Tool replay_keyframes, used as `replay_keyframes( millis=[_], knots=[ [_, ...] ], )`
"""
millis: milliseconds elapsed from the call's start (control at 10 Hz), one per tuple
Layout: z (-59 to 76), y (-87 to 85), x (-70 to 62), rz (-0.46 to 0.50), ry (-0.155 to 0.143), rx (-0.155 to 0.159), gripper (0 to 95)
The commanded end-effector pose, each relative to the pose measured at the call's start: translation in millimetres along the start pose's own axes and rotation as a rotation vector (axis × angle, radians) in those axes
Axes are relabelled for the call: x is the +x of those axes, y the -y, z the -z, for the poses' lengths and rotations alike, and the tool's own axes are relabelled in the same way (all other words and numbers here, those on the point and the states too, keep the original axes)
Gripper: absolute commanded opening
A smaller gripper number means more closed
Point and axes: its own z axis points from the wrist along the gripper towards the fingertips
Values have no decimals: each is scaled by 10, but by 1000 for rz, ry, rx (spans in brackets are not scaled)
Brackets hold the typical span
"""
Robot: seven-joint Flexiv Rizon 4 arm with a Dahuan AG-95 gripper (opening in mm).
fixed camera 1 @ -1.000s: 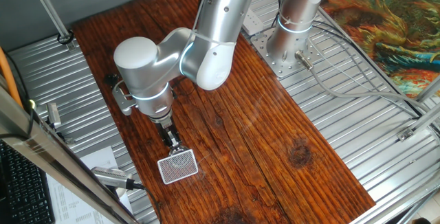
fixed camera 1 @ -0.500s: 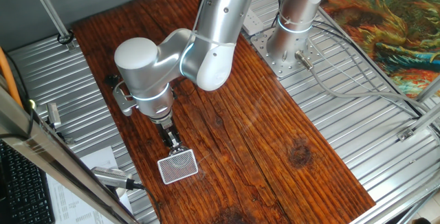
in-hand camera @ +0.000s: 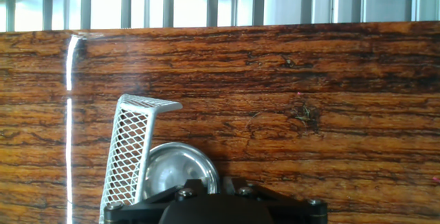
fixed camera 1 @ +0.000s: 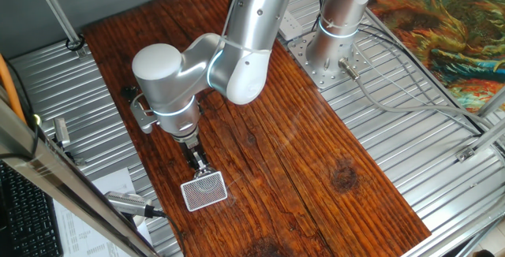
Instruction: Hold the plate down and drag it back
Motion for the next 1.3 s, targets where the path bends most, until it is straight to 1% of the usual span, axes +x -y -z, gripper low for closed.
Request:
replay_keyframes(
  millis=[100,500,1300],
  knots=[
    [-2,-1,1,-1,1,-2,0],
    [-3,0,4,-5,-2,14,0],
    [-3,1,8,-3,-2,16,0]
  ],
)
